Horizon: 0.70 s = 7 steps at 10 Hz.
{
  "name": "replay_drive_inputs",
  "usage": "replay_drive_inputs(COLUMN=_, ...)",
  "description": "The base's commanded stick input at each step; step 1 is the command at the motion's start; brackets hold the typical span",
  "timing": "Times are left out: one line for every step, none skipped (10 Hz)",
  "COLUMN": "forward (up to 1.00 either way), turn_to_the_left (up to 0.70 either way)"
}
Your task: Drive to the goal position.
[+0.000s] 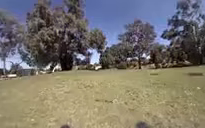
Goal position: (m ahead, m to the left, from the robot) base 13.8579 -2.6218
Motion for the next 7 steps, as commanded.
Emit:
replay_drive_inputs(forward=1.0, turn_to_the_left=0.0)
replay_drive_inputs(forward=1.0, turn_to_the_left=0.0)
replay_drive_inputs(forward=1.0, turn_to_the_left=0.0)
replay_drive_inputs(forward=1.0, turn_to_the_left=0.0)
replay_drive_inputs(forward=1.0, turn_to_the_left=0.0)
replay_drive_inputs(forward=1.0, turn_to_the_left=0.0)
replay_drive_inputs(forward=1.0, turn_to_the_left=0.0)
